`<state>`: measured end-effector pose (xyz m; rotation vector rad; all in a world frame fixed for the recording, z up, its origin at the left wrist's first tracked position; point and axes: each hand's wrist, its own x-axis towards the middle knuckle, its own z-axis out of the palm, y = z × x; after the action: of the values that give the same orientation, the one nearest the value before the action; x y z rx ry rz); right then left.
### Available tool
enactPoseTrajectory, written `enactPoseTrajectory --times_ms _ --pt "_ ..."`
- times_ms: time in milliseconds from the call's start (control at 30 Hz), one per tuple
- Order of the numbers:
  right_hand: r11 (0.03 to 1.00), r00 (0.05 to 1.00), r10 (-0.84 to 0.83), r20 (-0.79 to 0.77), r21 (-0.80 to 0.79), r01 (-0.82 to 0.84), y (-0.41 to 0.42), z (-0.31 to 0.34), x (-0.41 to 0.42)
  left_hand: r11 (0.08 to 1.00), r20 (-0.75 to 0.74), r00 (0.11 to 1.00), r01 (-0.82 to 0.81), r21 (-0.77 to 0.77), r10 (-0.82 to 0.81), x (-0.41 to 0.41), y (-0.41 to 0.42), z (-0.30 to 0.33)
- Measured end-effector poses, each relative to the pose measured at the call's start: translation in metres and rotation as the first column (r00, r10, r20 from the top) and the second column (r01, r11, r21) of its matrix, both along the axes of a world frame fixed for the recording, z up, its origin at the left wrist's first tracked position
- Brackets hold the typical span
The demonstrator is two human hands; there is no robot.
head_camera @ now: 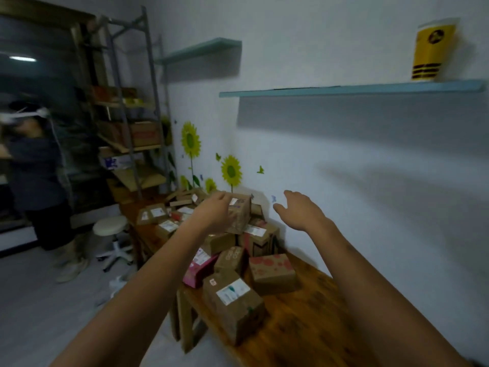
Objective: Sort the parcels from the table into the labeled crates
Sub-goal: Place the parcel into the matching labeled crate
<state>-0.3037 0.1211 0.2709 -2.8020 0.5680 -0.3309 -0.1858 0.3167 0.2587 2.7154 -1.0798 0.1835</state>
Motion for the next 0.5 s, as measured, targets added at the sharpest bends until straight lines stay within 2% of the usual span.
enactPoseTrajectory --times_ms 233,500 --pt "0.996 0.999 0.04 -0.001 0.082 -0.039 0.024 -0.023 0.123 0.997 -0.038 0.996 -0.077 -0.02 0.076 0.115 0.032 -0.027" --pt "0.961 0.999 0.026 -0.042 0.276 -0.013 -0.017 -0.079 0.281 0.993 -0.102 0.989 -0.107 0.043 0.11 0.274 0.002 -0.068"
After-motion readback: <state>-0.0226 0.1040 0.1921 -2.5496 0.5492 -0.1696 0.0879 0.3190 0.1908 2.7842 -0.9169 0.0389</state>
